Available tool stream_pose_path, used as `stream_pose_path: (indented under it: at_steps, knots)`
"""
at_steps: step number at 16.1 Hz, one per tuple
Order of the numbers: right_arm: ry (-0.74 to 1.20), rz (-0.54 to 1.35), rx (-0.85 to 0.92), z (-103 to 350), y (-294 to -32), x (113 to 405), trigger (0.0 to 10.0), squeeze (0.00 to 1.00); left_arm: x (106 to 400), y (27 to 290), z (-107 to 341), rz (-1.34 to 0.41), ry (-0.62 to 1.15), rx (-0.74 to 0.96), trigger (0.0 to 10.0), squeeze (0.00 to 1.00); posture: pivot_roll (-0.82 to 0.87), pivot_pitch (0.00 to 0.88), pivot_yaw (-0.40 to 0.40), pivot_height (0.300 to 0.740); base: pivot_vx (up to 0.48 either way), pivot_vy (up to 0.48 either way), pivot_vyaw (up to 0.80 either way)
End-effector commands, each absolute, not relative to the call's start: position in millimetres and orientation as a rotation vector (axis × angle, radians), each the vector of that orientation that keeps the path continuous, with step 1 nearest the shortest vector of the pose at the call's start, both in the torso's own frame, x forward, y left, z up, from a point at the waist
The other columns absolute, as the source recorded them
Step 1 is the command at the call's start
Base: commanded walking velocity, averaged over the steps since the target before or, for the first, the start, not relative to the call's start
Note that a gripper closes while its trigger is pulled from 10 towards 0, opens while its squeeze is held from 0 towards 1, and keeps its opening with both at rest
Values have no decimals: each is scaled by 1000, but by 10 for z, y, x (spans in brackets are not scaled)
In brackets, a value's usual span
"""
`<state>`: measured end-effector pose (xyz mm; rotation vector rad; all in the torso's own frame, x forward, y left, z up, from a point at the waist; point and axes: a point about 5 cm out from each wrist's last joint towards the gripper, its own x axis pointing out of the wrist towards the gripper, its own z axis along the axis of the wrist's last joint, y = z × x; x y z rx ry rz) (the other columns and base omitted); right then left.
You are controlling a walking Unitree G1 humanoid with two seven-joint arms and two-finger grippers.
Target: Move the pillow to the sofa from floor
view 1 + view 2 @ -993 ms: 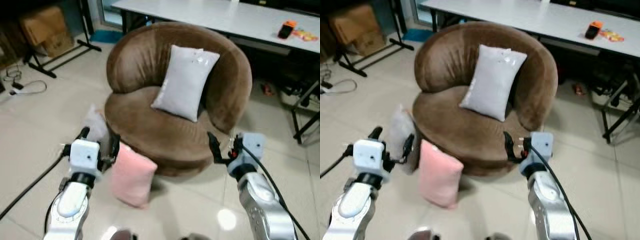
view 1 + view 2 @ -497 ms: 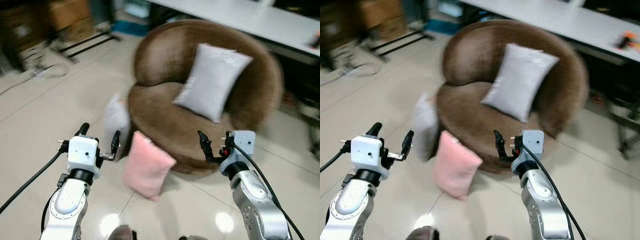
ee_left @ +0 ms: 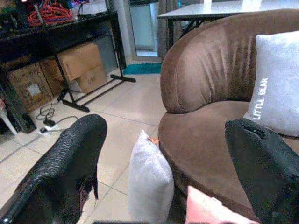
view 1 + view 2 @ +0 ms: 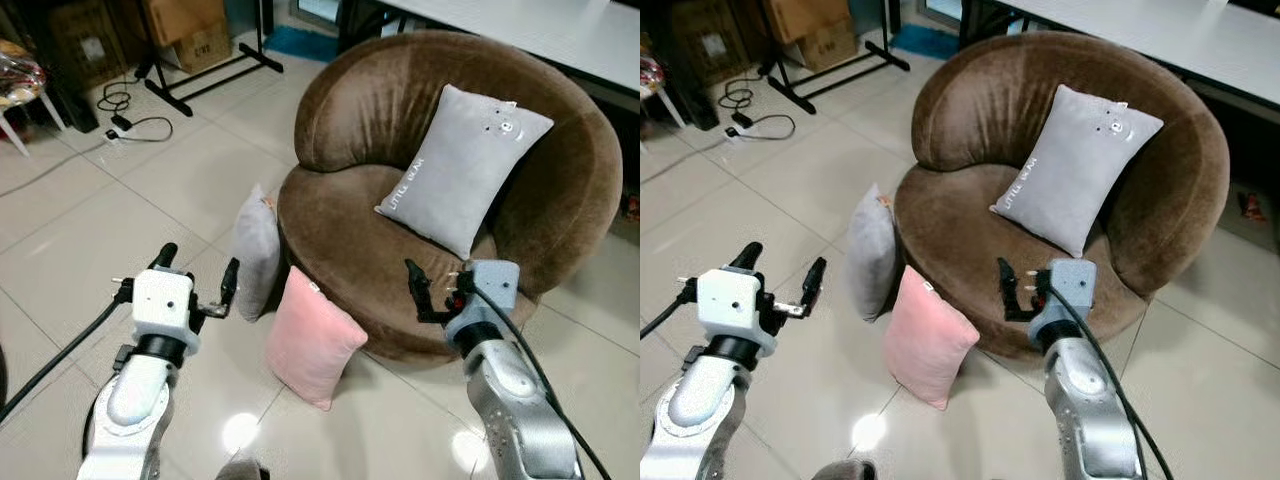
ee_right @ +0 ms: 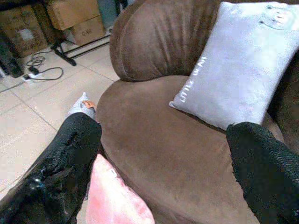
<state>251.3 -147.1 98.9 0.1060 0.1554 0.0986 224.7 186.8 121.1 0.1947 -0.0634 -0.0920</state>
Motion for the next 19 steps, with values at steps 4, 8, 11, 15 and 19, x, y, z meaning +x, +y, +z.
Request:
stream_pose_path:
  at_steps: [4,8,11,15,19]
  knots:
    - [168,121,70,965,-1490,2496,10000,580,2207,1844,1211,-102,-60,193,10000,549,47,73,-68,740,337,0,591]
    - [174,96,86,943,-1520,2497,10000,55,2207,1854,1216,-102,-60,195,10000,549,48,68,-67,740,337,0,197]
    - [174,127,72,946,-1487,2497,10000,0,2210,1851,1218,-106,-60,195,10000,549,49,69,-66,740,337,0,0]
    - [175,103,98,941,-1492,2494,10000,0,2211,1857,1216,-106,-58,193,10000,545,49,74,-64,740,337,0,600]
    - [187,88,121,930,-1545,2490,10000,0,2206,1857,1210,-101,-71,224,10000,529,44,81,-59,740,153,0,0]
